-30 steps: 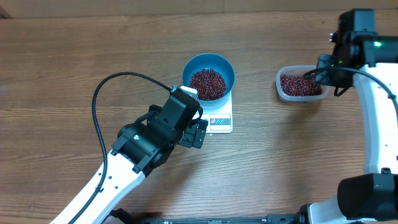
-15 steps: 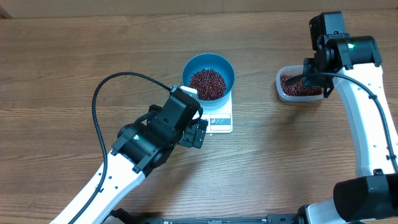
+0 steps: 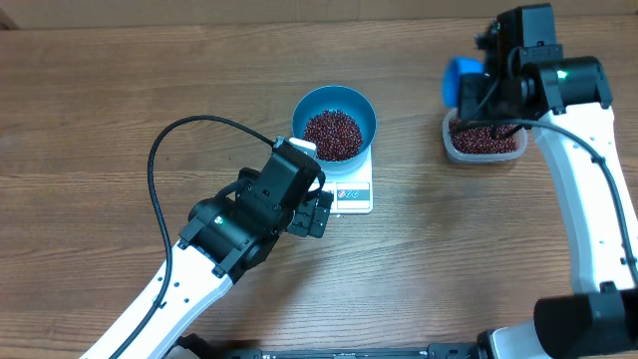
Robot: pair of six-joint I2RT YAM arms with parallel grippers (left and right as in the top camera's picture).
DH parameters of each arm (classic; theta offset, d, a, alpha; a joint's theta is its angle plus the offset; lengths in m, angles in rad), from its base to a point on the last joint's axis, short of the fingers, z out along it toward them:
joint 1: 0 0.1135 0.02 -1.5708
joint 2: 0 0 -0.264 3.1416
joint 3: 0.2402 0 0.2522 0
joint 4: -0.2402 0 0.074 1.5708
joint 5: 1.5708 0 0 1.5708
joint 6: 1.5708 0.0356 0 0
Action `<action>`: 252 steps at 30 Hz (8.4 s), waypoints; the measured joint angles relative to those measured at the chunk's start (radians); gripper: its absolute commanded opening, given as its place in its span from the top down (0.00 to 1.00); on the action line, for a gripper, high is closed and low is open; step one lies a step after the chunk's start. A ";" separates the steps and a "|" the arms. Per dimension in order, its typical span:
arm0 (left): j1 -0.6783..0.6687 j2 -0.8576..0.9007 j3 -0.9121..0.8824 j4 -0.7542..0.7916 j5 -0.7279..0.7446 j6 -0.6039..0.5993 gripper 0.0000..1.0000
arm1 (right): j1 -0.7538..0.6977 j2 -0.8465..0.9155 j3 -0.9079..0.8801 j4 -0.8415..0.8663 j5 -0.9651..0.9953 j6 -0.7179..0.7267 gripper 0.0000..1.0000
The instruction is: Scoop item into bowl and weigh 150g on scale
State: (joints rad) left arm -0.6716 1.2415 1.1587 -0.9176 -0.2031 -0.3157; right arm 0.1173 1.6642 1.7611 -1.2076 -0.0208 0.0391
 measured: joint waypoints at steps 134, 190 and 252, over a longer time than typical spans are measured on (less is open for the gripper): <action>0.000 0.000 0.000 0.000 0.000 0.000 0.00 | 0.093 0.264 0.015 -0.018 -0.495 -0.223 0.96; 0.000 0.000 0.000 0.000 0.000 0.000 0.00 | 0.264 0.132 0.046 -0.026 -0.174 -0.160 0.96; 0.000 0.000 0.000 0.000 0.000 0.000 0.00 | 0.348 0.132 0.046 -0.013 -0.023 -0.188 0.96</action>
State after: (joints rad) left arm -0.6716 1.2415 1.1587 -0.9173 -0.2031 -0.3157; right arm 0.4656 1.7962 1.8072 -1.2209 -0.0441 -0.1493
